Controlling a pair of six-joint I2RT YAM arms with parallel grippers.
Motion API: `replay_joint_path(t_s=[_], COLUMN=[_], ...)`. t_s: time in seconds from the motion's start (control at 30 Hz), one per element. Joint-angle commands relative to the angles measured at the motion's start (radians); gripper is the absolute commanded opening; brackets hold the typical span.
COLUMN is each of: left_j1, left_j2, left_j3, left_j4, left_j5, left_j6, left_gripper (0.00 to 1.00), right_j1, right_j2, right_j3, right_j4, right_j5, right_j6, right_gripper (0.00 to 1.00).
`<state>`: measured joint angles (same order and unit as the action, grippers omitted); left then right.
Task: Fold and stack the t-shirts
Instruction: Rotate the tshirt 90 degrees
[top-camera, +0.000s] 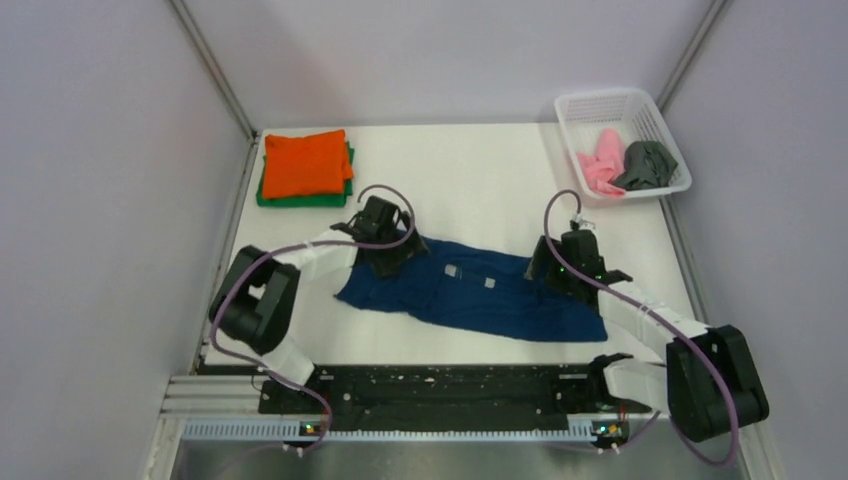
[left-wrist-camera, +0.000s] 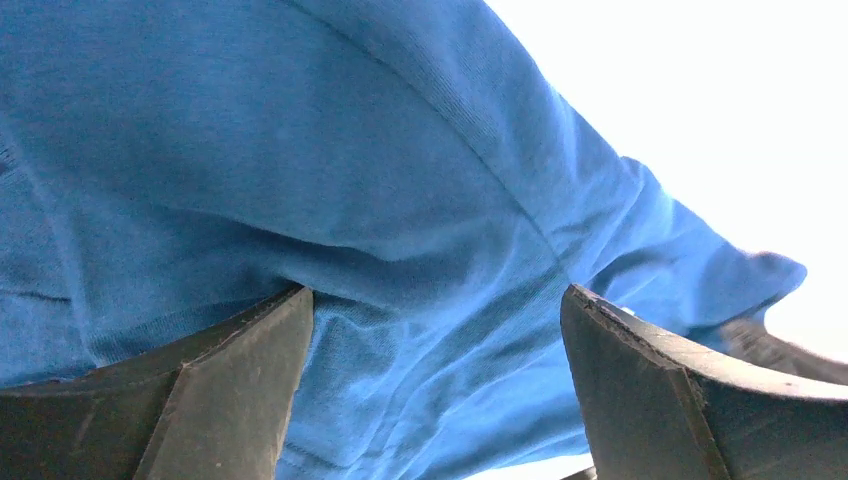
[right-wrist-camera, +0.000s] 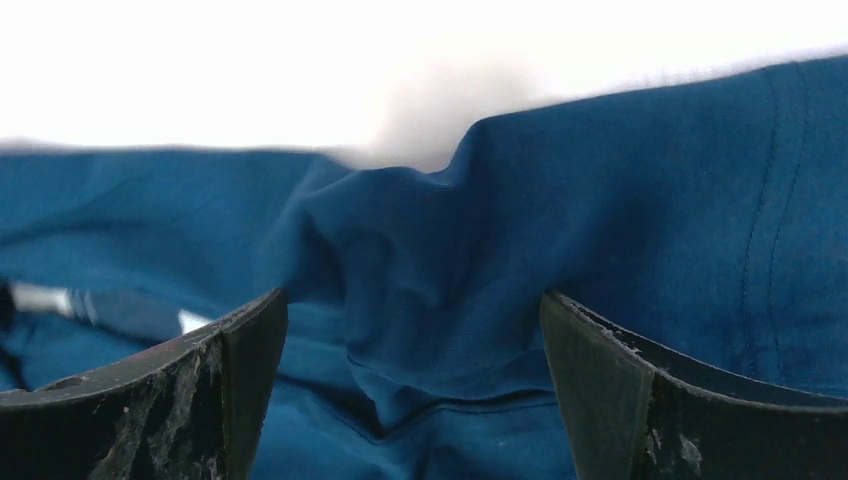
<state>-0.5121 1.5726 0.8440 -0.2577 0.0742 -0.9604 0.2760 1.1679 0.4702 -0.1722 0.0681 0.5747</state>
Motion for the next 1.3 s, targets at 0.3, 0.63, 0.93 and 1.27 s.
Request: replay_joint_path(t_s=[0.3, 0.63, 0.93, 1.27], left_j1=[0.08, 0.079, 0.092, -0.016], left_j2=[1.042, 1.351, 1.096, 0.354], left_j3=[1.276, 1.607, 1.546, 0.953], left_j4=[-0.009, 0.367, 0.208, -0.106], left_j5=[0.327, 0.312, 0.178, 0.119], left_j6=[0.007, -0.308, -0.218, 0.142], left_gripper=[0.99, 0.99, 1.0, 1.0], right_j1=[0.522, 0.665, 0.664, 0.662], right_j2=[-0.198, -0.338, -0.547, -0.586], right_j3=[-0.166, 0.019, 0.001, -0.022], right_j4=[0.005, -0.14, -0.361, -0.493], right_j5=[-0.113, -0.099, 0.08, 0.136], right_j6=[0.438, 0.288, 0.46, 0.521], right_gripper=[0.97, 0.99, 0.99, 0.97])
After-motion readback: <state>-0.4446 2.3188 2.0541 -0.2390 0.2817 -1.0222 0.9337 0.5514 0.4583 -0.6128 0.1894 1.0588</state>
